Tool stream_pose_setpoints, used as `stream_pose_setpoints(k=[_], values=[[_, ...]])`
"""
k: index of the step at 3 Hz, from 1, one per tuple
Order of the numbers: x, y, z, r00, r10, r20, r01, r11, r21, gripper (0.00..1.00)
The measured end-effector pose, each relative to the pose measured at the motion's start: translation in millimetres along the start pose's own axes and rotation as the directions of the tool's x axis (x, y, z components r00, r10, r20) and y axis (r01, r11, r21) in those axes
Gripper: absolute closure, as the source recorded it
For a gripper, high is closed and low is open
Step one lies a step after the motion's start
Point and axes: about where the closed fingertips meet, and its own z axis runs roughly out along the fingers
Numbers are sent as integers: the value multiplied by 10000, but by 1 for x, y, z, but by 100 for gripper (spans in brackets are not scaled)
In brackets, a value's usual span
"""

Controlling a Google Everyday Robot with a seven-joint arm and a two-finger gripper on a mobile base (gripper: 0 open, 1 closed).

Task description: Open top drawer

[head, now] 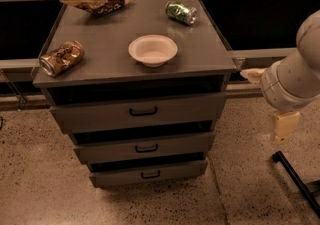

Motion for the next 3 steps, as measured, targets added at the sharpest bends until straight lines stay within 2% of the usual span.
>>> stream_pose_setpoints(k=[1,2,3], values=[[5,-5,2,9957,-874,-303,882,9957,268,0],[5,-5,2,9957,-874,-303,882,9957,267,0],[7,-13,28,9935,-1079,-375,1073,9941,-187,0]])
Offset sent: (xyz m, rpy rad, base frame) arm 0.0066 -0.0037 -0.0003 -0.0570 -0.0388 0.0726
